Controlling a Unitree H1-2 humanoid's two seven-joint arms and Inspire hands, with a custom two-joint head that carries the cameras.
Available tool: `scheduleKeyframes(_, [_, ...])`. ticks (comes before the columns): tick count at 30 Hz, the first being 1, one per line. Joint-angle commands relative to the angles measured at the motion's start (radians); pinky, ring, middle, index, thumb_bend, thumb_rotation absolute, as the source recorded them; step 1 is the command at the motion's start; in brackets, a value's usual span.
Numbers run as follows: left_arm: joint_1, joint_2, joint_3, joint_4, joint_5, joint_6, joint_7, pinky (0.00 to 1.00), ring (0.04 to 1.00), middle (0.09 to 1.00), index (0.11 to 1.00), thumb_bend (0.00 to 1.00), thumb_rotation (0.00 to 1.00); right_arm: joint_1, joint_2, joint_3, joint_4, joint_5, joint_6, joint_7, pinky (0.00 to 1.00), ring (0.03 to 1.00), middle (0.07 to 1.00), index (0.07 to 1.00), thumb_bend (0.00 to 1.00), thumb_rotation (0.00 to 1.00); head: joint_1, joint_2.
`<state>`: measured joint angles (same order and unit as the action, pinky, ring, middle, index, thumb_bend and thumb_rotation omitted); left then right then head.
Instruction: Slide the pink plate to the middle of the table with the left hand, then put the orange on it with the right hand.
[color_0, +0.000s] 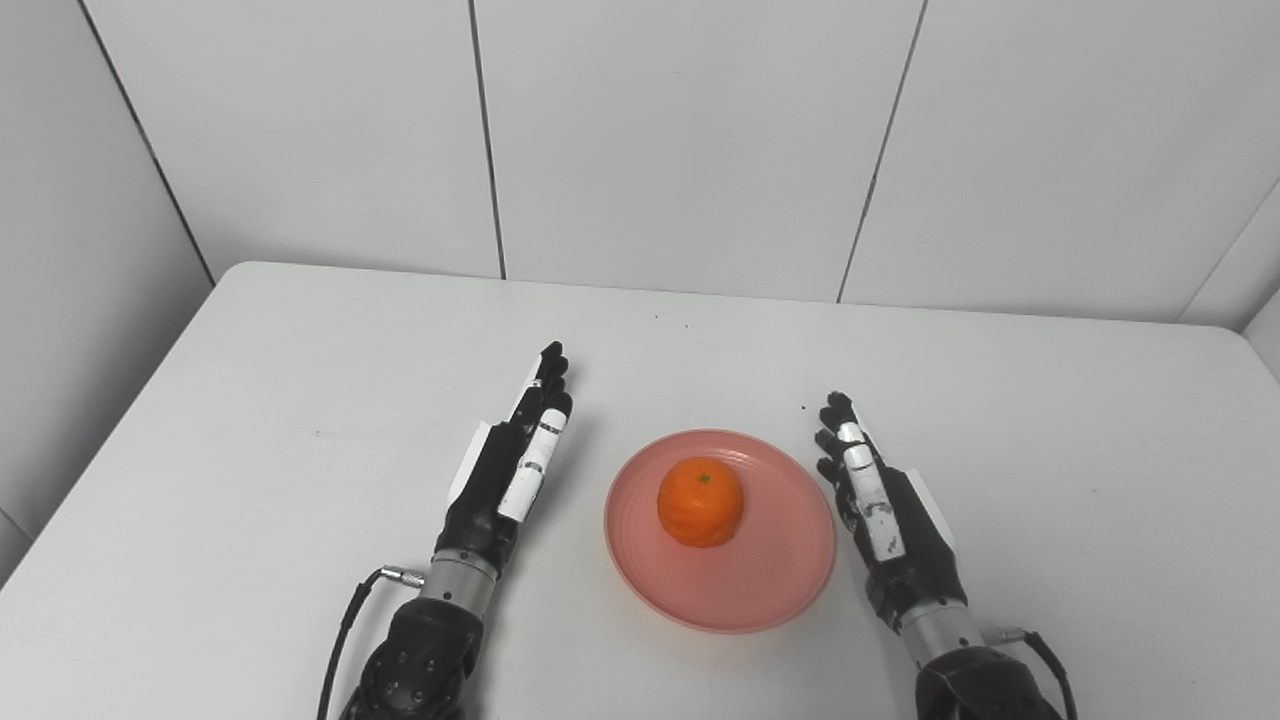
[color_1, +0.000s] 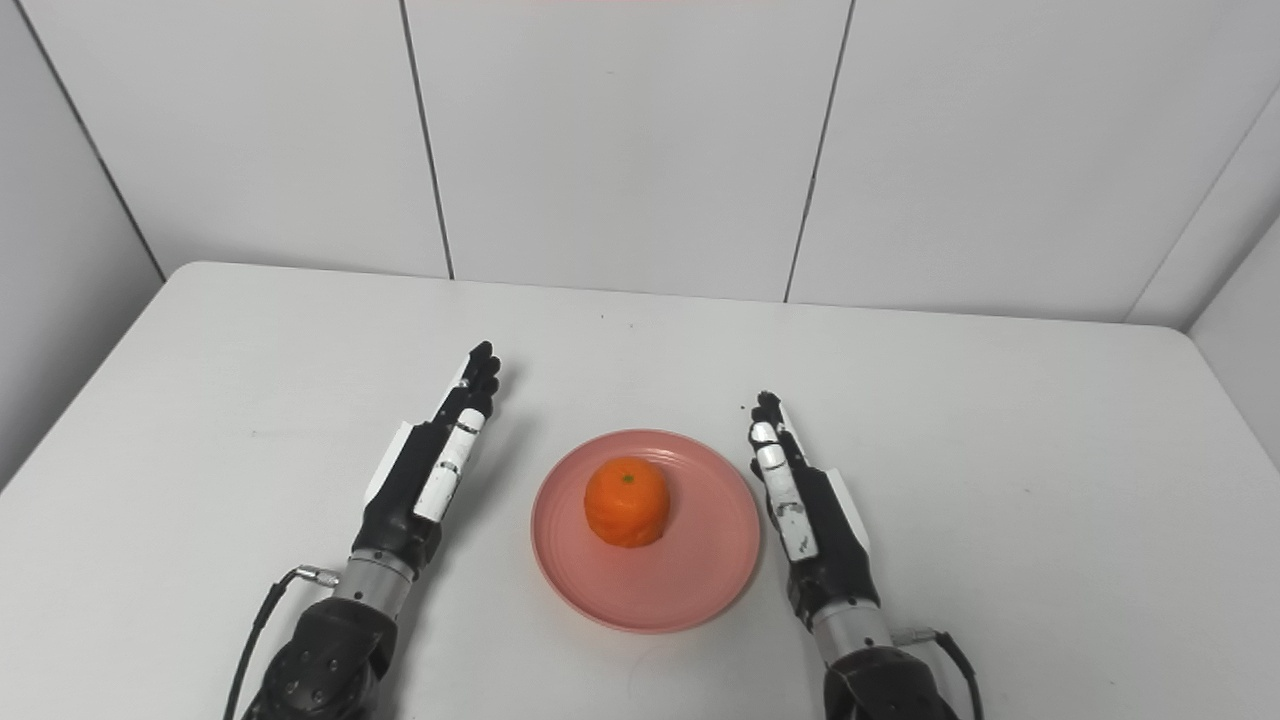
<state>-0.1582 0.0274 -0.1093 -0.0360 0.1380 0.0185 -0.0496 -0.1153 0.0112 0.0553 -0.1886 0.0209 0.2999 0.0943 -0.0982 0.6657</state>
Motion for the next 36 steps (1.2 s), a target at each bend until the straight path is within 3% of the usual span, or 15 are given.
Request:
scheduleKeyframes(1, [-0.014,0.007,-0.007,-0.03,0.021,-0.051,0.009,1.0,1.0,1.0,1.0,0.42,1.0,-0.021,0.01,0.0,-0.02,-0.003,-0.014,-0.014,1.0,1.0,1.0,1.0,0.35,1.0,0.001,0.0])
scheduleKeyframes(8, [-0.016,0.007,0.006,-0.018,0.01,-0.058,0.007,1.0,1.0,1.0,1.0,0.41,1.0,-0.028,0.03,-0.013,0.007,0.001,-0.037,-0.046,1.0,1.0,1.0,1.0,0.25,1.0,-0.007,-0.002])
scheduleKeyframes(36, [-0.025,0.009,0.019,0.01,-0.034,-0.043,-0.007,1.0,1.0,1.0,1.0,0.41,1.0,-0.044,0.027,-0.012,0.022,-0.032,-0.05,-0.089,1.0,1.0,1.0,1.0,0.23,1.0,-0.014,-0.011])
